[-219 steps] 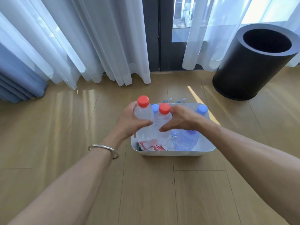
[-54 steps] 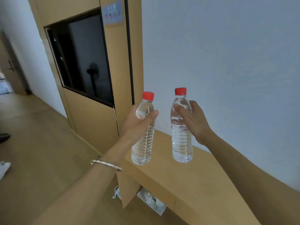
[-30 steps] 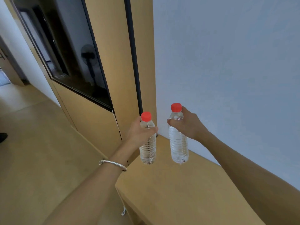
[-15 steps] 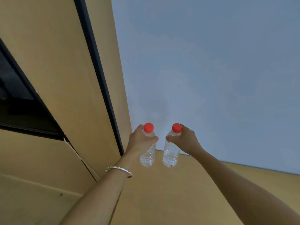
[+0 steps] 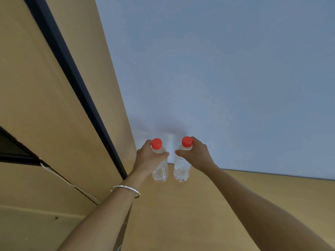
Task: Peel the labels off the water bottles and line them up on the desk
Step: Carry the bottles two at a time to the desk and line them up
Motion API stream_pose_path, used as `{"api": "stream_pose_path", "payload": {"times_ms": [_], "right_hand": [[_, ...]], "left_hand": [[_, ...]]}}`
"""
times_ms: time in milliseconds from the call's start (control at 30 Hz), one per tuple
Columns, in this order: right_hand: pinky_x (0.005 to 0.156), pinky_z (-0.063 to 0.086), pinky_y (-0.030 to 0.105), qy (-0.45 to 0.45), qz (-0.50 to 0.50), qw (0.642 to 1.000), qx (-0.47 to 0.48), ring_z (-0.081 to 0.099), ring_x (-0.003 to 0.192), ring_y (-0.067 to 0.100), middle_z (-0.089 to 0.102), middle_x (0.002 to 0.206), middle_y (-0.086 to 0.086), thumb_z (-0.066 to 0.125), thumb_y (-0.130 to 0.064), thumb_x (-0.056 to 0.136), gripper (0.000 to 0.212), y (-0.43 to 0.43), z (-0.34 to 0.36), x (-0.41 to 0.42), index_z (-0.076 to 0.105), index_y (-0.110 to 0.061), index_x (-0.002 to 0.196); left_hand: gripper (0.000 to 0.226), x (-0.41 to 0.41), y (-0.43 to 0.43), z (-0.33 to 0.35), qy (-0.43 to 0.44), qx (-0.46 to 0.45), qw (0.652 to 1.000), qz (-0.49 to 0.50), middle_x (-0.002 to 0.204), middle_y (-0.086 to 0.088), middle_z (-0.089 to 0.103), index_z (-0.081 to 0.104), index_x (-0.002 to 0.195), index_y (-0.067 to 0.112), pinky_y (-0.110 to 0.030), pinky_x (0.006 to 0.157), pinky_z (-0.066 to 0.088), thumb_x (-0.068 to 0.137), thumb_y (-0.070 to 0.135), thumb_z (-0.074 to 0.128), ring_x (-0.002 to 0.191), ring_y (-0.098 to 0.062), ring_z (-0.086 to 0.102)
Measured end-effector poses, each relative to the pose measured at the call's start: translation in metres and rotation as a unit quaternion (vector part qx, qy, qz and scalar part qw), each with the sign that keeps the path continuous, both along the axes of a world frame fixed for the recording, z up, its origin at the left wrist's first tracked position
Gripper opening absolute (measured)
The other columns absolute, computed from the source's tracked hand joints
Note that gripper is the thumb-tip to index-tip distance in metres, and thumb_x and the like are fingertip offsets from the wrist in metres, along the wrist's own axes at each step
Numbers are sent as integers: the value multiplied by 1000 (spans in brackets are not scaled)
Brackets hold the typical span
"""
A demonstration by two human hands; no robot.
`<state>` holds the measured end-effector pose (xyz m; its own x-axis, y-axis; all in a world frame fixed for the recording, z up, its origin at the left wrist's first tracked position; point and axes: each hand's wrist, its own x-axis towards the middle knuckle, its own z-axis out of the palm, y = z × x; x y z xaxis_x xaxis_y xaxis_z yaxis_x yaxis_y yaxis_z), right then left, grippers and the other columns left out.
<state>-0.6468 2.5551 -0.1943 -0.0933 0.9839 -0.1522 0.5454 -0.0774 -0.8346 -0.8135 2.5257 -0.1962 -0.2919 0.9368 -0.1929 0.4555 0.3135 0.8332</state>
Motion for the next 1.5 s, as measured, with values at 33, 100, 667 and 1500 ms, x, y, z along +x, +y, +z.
{"api": "stream_pose_path", "payload": {"times_ms": [33,100,667,1500], "right_hand": [[71,44,25,1,2,1000,-1,59,85,15,62,94,-5,74,-29,74,38,3,0,-3,57,-19,107],[67,42,22,-2,9,1000,0,57,81,13,61,89,-7,74,-28,73,34,7,-2,-10,56,-21,102],[74,44,24,-34,32,999,-26,59,86,15,60,91,-8,71,-26,78,35,18,-24,-30,51,-21,106],[103,37,32,-86,-36,996,-6,45,131,18,42,148,2,60,-55,86,75,-54,73,110,34,-19,146]], "left_hand": [[47,-2,4,0,-2,3,1000,1,101,4,64,56,112,21,-28,80,49,72,30,78,95,-18,61],[47,-6,10,-1,1,6,1000,2,102,4,63,56,113,21,-27,79,46,72,29,77,96,-17,60],[54,-23,29,-29,19,-28,999,-34,108,2,60,48,121,20,-28,82,45,76,27,76,100,-20,58],[41,117,0,90,220,233,922,-218,134,6,53,55,127,22,-26,89,38,91,41,59,129,-14,41]]}}
